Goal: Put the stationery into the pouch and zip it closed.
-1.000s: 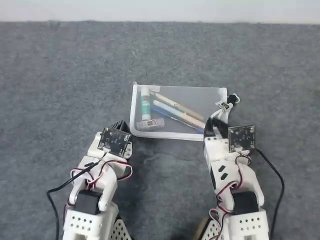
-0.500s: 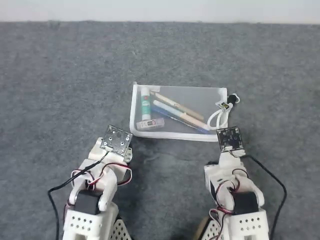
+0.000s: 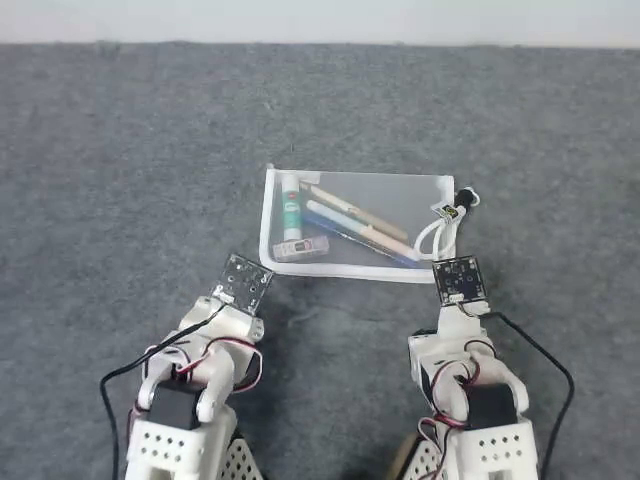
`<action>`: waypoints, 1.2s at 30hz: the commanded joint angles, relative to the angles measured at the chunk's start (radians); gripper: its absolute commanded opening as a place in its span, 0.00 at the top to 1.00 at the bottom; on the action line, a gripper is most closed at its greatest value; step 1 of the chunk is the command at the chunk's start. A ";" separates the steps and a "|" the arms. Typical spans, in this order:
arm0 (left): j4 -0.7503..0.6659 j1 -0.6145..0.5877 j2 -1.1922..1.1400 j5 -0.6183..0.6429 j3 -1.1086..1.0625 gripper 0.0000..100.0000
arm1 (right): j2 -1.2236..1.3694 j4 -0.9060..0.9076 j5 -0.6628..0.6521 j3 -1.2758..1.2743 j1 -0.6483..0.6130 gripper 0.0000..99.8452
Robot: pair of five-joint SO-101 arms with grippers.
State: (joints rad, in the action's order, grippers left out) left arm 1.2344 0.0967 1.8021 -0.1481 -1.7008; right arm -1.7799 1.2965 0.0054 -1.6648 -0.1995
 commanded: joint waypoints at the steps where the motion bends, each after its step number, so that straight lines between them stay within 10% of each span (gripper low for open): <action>1: 0.020 0.003 0.005 0.038 0.015 0.99 | -0.024 0.007 0.009 -0.020 0.007 0.99; 11: 0.020 -0.009 0.005 0.493 0.015 0.99 | -0.024 0.007 0.009 -0.020 0.005 0.99; 36: 0.020 -0.014 0.005 0.503 0.015 0.99 | -0.024 0.007 0.009 -0.020 0.005 0.99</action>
State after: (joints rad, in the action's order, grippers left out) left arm 1.2482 0.0875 1.8021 0.3368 -1.7008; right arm -1.7799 1.2965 0.0054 -1.6648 -0.1995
